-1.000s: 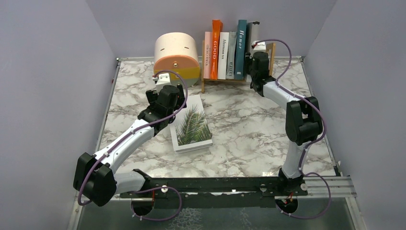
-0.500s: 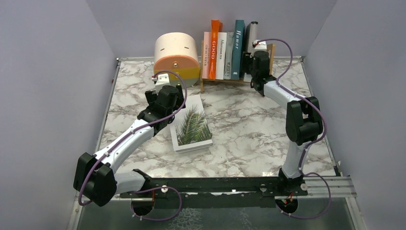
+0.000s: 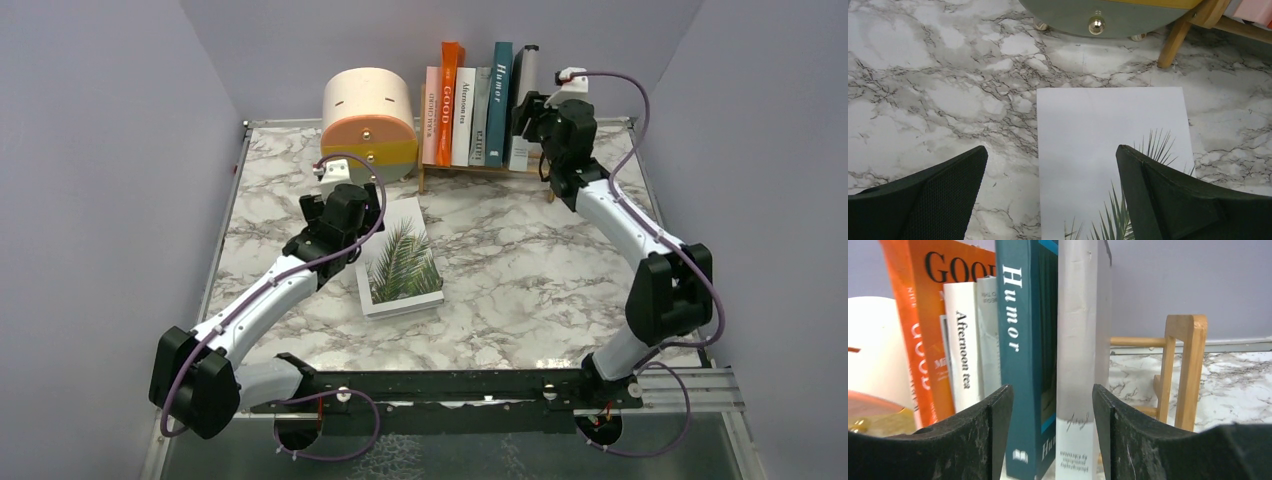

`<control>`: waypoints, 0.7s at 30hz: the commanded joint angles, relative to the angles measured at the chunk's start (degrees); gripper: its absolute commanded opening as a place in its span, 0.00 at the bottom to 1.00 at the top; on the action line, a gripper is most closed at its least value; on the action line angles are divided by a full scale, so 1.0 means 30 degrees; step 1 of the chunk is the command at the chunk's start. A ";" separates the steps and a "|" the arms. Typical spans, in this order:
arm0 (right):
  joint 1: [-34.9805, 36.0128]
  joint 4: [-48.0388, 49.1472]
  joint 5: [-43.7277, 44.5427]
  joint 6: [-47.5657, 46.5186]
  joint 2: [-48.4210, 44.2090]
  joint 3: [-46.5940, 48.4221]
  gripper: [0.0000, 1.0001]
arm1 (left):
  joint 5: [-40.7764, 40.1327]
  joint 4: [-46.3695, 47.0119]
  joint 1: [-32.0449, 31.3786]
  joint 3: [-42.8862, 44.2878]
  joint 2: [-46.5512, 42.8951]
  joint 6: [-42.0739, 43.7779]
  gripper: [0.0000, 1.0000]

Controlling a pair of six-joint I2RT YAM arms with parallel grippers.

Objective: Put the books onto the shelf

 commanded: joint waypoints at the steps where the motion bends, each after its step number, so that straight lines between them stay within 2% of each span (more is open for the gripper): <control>1: 0.0119 -0.0767 -0.1693 0.0841 -0.2571 -0.1793 0.58 | 0.0951 0.0101 0.0120 -0.0812 -0.0659 -0.0700 0.99; 5: 0.0194 -0.2158 -0.4484 0.1842 -0.4645 -0.3662 0.61 | 0.1663 0.0015 0.0120 -0.1685 -0.1051 -0.1131 0.99; 8: 0.0841 -0.3088 -0.5097 0.2164 -0.5985 -0.5328 0.61 | 0.1774 -0.0168 0.0120 -0.2403 -0.1670 -0.1422 0.99; 16: 0.2806 -0.3063 -0.7236 0.4093 -0.8677 -0.9553 0.61 | 0.2965 -0.0509 0.0118 -0.3830 -0.2567 -0.2338 0.99; 17: 0.3041 -0.2991 -0.7560 0.4563 -0.8808 -1.0131 0.63 | 0.3263 -0.0464 0.0112 -0.4075 -0.2633 -0.2600 0.99; 19: 0.3328 -0.2273 -0.8482 0.5503 -0.9047 -1.1257 0.77 | 0.3915 -0.0248 0.0091 -0.4503 -0.2716 -0.3010 0.99; 20: 0.3434 -0.1610 -0.8927 0.6032 -0.9103 -1.1818 0.79 | 0.4169 -0.0153 0.0050 -0.4705 -0.2769 -0.3237 0.99; 21: 0.3583 -0.1085 -0.9393 0.6461 -0.9110 -1.2346 0.85 | 0.4347 -0.0061 -0.0003 -0.4869 -0.2813 -0.3430 0.99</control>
